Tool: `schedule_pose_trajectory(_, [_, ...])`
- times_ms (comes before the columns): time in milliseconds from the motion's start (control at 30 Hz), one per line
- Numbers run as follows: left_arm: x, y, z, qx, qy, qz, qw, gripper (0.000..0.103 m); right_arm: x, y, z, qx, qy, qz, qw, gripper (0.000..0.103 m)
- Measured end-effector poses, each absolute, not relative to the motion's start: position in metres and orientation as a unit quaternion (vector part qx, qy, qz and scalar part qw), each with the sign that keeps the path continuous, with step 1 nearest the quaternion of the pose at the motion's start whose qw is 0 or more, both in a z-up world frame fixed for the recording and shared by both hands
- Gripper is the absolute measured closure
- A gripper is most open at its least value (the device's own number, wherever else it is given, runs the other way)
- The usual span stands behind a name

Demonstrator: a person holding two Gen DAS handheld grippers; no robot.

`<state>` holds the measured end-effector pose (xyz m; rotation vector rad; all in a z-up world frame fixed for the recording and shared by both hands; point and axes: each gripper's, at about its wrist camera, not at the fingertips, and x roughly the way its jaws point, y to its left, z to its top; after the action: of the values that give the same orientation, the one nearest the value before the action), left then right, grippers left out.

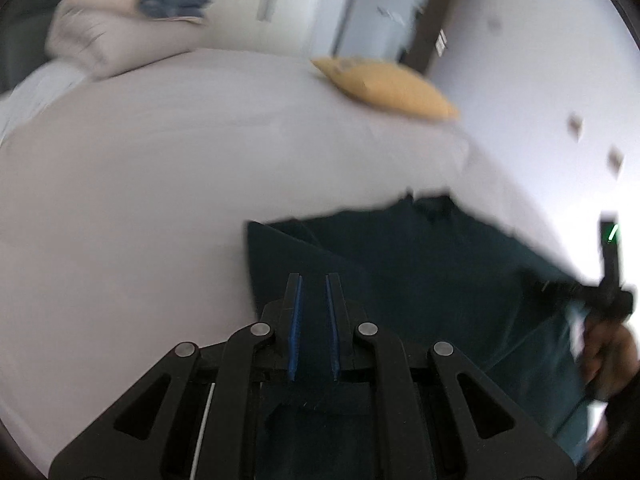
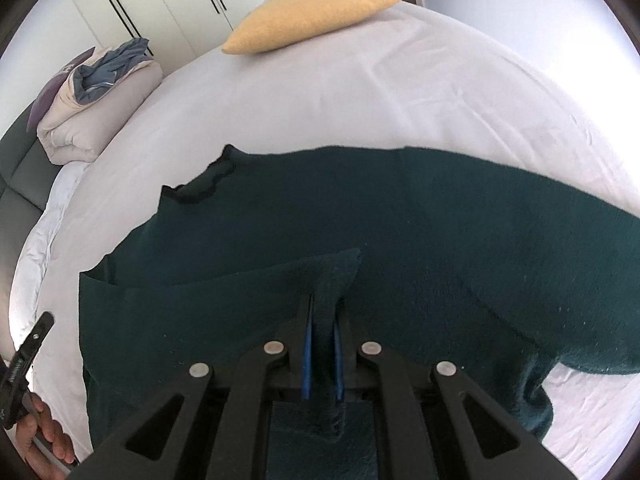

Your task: Fold small clothes

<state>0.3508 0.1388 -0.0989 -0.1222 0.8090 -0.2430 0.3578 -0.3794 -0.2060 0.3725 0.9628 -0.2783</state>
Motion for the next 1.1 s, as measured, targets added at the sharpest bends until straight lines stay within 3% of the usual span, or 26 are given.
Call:
schedule_pose_trajectory(367, [0.359, 0.151, -0.12, -0.001, 0.409, -0.074, 0.91, 0.092, 0.356, -0.38, -0.213, 0.185, 0.463, -0.131, 0.857, 0.093])
schedule_pose_trajectory(567, [0.413, 0.124, -0.157, 0.099, 0.465, -0.093, 0.875, 0.092, 0.351, -0.384, -0.213, 0.192, 0.462, -0.126, 0.857, 0.093])
schedule_pose_trajectory(800, [0.462, 0.119, -0.161, 0.153, 0.46, -0.08, 0.871, 0.092, 0.349, -0.386, -0.215, 0.195, 0.46, -0.127, 0.857, 0.092])
schedule_pose_trajectory(1100, [0.415, 0.151, -0.11, 0.075, 0.417, -0.095, 0.901, 0.092, 0.348, -0.388, -0.215, 0.2, 0.457, -0.122, 0.858, 0.091])
